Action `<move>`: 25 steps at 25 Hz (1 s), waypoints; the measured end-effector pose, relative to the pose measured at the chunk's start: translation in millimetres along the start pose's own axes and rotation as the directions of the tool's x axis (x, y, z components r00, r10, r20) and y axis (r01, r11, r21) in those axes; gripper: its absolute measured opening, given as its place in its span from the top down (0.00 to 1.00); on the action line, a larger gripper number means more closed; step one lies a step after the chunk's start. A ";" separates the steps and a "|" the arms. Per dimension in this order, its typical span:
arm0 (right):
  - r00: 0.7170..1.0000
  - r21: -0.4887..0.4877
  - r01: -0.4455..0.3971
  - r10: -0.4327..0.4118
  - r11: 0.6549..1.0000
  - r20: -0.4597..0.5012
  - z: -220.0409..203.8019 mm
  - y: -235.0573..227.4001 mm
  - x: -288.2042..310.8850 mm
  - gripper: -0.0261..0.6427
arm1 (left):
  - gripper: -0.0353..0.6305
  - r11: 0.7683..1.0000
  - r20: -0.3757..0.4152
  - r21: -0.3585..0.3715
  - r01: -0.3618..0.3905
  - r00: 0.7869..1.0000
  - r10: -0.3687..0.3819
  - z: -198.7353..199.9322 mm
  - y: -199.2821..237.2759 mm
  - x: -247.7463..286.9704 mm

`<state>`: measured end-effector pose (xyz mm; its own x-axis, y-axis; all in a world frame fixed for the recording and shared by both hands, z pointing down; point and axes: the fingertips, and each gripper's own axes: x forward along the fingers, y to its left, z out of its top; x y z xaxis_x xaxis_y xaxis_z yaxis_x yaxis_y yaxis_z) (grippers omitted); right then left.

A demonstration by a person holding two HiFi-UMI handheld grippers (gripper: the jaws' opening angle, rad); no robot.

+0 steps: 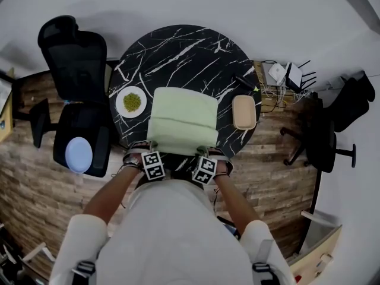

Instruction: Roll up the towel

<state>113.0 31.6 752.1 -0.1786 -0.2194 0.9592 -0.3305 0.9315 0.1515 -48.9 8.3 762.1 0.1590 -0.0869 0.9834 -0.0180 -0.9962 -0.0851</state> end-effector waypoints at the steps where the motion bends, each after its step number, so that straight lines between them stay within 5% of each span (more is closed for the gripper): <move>1: 1.000 -0.003 0.007 -0.007 1.000 0.002 1.4 -1.1 0.5 0.86 | 0.71 1.000 0.000 -0.004 -0.001 1.000 0.001 -0.1 -0.3 0.1; 3: 1.000 -0.006 0.016 -0.016 1.000 0.004 3.1 -2.8 1.3 0.93 | 0.77 1.000 -0.003 0.004 -0.025 1.000 0.025 -1.0 1.6 -0.6; 4: 1.000 -0.006 0.017 -0.017 1.000 0.004 3.1 -3.6 0.7 0.94 | 0.90 0.999 -0.004 0.010 -0.043 0.999 0.043 -1.7 3.5 -1.6; 15: 0.997 0.049 -0.039 0.036 0.998 0.062 0.0 9.9 -23.6 0.95 | 0.92 1.000 0.050 -0.008 -0.020 0.999 0.021 -3.3 -5.4 -26.6; 21: 0.980 0.046 -0.191 0.188 0.981 0.058 -1.9 49.5 -38.0 0.95 | 0.92 0.997 0.058 0.001 0.072 0.996 -0.072 -10.5 -42.2 -44.5; 25: 0.937 0.053 -0.347 0.344 0.936 0.056 4.2 84.5 -59.7 0.95 | 0.92 0.987 0.067 -0.042 0.157 0.986 -0.154 -17.9 -66.0 -63.5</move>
<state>91.9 122.1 706.7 -0.3327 0.0991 0.9378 -0.2970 0.9328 -0.2039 -75.5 79.6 708.1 0.2252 0.0678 0.9720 -0.0346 -0.9964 0.0776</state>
